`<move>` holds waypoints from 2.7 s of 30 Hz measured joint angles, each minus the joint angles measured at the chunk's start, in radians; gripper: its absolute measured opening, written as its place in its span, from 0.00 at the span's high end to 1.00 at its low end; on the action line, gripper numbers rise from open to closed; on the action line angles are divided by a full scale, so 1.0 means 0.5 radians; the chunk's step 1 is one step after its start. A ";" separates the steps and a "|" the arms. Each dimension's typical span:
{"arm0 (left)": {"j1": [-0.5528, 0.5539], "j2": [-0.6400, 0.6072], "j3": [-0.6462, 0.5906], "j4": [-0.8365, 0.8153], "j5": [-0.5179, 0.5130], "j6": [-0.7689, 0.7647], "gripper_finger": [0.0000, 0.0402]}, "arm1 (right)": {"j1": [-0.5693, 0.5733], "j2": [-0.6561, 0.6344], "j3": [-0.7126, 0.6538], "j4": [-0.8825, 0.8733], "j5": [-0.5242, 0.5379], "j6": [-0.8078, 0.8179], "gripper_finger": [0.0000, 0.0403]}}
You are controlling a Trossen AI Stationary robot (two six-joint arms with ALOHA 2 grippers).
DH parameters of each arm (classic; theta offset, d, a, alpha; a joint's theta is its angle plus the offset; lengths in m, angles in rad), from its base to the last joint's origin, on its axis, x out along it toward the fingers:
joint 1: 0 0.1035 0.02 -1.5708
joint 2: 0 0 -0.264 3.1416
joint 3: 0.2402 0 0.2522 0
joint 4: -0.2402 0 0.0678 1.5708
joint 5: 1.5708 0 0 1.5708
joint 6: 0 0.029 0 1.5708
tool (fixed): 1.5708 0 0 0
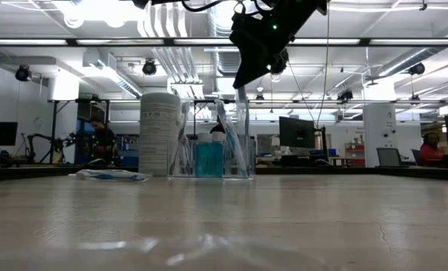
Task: Pick & Place toothbrushing station
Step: Put the blue toothbrush into the right of the transparent organizer
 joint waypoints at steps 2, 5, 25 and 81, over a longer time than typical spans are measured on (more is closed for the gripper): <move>0.000 0.000 0.000 0.001 0.000 0.001 0.66 | 0.001 0.013 0.004 0.023 -0.001 0.004 0.98; 0.000 0.000 0.000 0.001 0.000 0.001 0.66 | 0.003 0.022 0.004 0.043 -0.005 0.033 0.98; 0.000 0.000 0.000 0.002 -0.001 0.017 0.66 | 0.000 0.014 0.007 0.107 -0.047 -0.004 0.98; 0.000 0.019 -0.028 0.005 0.000 0.068 0.66 | -0.012 -0.003 0.136 0.067 -0.162 0.141 0.96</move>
